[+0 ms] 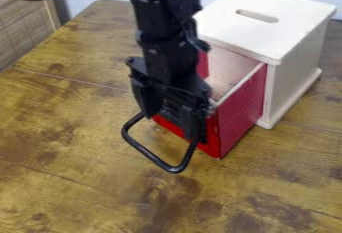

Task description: Open the drawer

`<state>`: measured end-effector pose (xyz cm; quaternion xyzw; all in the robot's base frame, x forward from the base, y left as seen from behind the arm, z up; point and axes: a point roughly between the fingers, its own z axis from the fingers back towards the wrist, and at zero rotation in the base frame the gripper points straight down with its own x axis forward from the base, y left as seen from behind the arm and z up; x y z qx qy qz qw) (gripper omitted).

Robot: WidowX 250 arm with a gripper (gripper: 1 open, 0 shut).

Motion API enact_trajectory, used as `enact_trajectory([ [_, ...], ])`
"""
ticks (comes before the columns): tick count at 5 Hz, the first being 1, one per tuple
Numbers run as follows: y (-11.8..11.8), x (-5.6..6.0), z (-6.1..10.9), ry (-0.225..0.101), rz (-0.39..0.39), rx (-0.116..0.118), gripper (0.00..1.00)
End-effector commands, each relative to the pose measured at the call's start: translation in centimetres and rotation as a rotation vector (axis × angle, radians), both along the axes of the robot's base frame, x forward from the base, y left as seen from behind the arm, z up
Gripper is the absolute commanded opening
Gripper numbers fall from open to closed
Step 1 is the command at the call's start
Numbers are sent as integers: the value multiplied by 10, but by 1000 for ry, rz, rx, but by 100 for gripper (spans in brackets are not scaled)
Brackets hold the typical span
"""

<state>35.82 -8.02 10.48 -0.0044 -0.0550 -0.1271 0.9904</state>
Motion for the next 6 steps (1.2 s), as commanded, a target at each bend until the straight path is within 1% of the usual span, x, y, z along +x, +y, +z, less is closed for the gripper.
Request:
enact_trajectory([
  [1,22,2,17,-52,3,-16,100],
  [2,36,1,22,-54,116,-10,100],
  [3,34,-2,31,-65,155,-9,100],
  [4,25,-6,45,-68,172,-13,100],
  [5,13,-4,39,-82,126,-19,100],
  [6,4,0,25,-63,91,-21,0],
])
